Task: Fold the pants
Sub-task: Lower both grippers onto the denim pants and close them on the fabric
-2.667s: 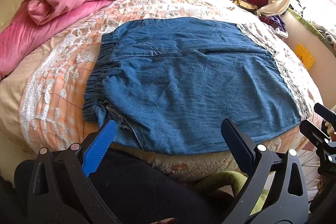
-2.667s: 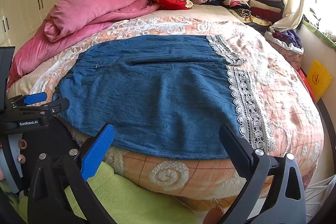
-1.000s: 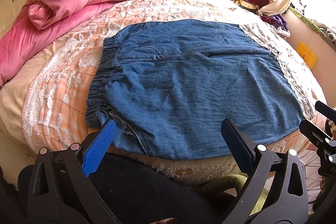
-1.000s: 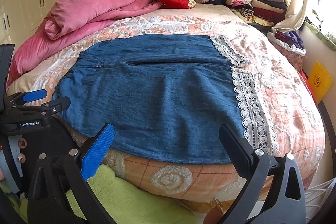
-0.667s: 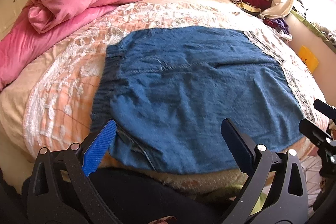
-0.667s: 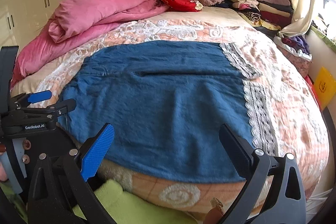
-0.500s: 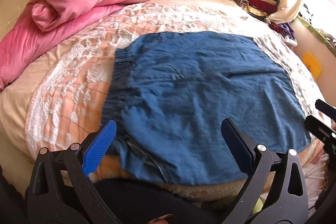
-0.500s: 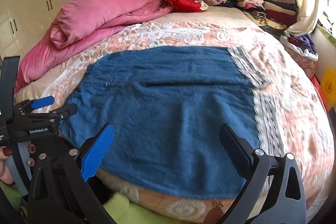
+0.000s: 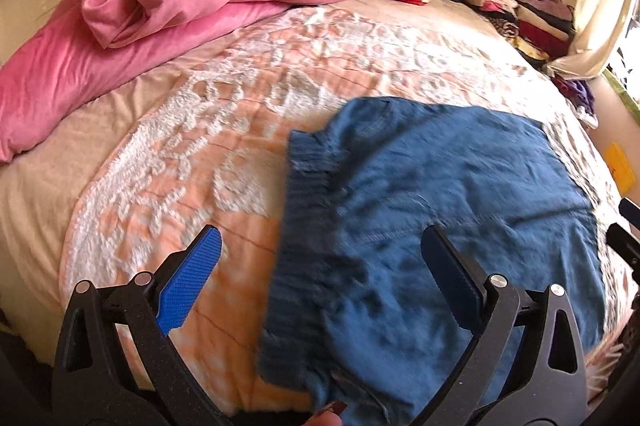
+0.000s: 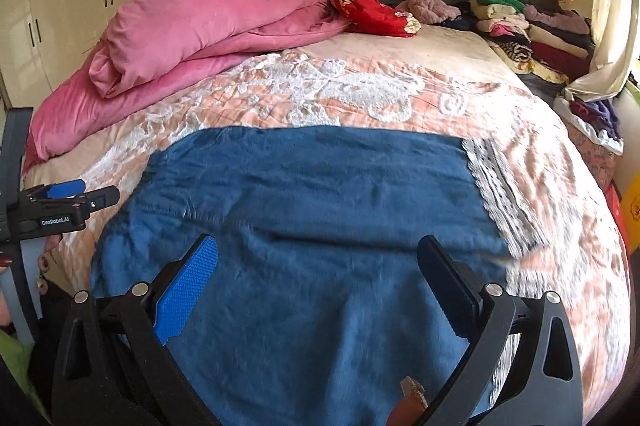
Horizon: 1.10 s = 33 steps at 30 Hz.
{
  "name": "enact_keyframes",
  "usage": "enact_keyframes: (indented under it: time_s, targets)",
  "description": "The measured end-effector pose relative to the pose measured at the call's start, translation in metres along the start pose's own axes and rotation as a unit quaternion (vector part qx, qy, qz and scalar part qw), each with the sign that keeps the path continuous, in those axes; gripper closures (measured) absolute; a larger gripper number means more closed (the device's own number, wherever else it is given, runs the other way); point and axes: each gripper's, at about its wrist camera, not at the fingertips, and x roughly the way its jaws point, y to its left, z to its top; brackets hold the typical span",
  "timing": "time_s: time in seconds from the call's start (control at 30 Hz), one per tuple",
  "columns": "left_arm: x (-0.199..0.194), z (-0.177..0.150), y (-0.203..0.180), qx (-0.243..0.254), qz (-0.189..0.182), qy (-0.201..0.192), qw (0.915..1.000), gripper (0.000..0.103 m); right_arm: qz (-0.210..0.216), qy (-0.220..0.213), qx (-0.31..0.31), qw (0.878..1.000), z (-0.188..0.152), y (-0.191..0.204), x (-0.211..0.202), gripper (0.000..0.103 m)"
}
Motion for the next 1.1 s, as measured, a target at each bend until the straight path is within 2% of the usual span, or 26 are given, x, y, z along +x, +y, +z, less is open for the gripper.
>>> enact_keyframes:
  time_s: [0.17,0.4,0.57,0.8,1.07,1.1]
  targets:
    - [0.018,0.018,0.015,-0.009,0.001,0.006,0.9999,0.009,0.01,0.002,-0.008,1.0,0.023,-0.003,0.02,0.004]
    - [0.044,0.043,0.028,-0.017,-0.01,0.014,0.9997,0.009,0.049,0.025,0.02,0.998,0.05,-0.013,0.05,0.004]
    - [0.068,0.056,0.033,-0.02,-0.013,0.027,0.9993,0.009,0.041,0.027,-0.01,0.999,0.068,-0.009,0.071,0.004]
    - [0.109,0.067,0.028,0.008,-0.024,0.063,0.9977,0.009,0.025,0.045,-0.046,0.998,0.09,-0.004,0.111,0.004]
    - [0.123,0.076,0.015,0.045,-0.04,0.041,0.9973,0.01,0.024,0.067,-0.077,0.994,0.108,0.007,0.157,0.004]
    - [0.124,0.077,0.015,0.046,-0.042,0.039,0.9973,0.017,0.024,0.069,-0.083,0.994,0.111,0.009,0.162,0.004]
